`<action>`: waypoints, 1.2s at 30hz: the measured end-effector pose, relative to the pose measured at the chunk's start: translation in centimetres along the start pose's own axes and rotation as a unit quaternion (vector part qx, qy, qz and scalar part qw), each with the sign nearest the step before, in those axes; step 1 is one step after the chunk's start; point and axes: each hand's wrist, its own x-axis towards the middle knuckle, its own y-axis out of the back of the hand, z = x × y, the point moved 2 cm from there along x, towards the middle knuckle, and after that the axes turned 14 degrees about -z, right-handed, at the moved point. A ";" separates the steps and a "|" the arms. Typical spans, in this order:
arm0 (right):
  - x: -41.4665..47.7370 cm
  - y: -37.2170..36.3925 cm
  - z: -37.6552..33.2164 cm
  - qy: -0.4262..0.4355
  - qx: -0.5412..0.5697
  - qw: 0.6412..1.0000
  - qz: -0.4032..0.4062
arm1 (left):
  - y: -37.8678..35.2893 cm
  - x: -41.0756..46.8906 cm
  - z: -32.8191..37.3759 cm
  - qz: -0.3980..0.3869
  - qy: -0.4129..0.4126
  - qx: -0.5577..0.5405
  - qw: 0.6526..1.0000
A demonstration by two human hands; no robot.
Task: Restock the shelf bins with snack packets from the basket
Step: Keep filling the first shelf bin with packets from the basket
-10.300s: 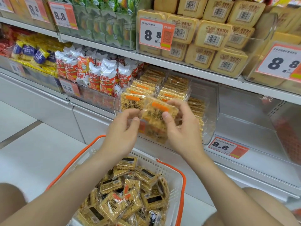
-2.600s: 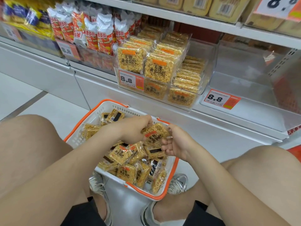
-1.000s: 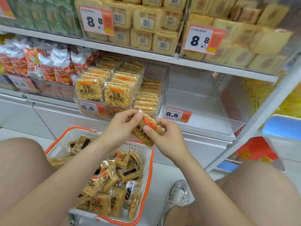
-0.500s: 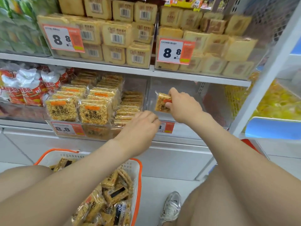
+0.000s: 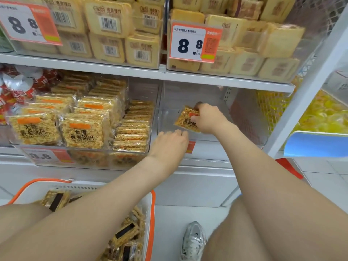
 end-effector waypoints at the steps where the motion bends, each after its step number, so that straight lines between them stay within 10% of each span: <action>1: 0.0 0.0 0.1 0.002 -0.004 1.000 0.006 | 0.2 0.1 -0.2 0.002 -0.005 -0.017 1.000; 24: -1.3 -1.1 -1.8 0.035 -0.054 0.995 -0.078 | 0.8 -5.5 0.6 -0.014 -0.032 0.030 0.999; 27: 0.3 -1.9 -2.8 0.031 -0.060 0.995 -0.073 | 0.9 -5.7 -1.0 0.084 -0.042 0.064 0.994; 36: 5.3 -2.4 -4.9 -0.040 -0.050 0.997 -0.030 | -0.8 -4.2 -5.8 0.093 0.076 -0.032 0.992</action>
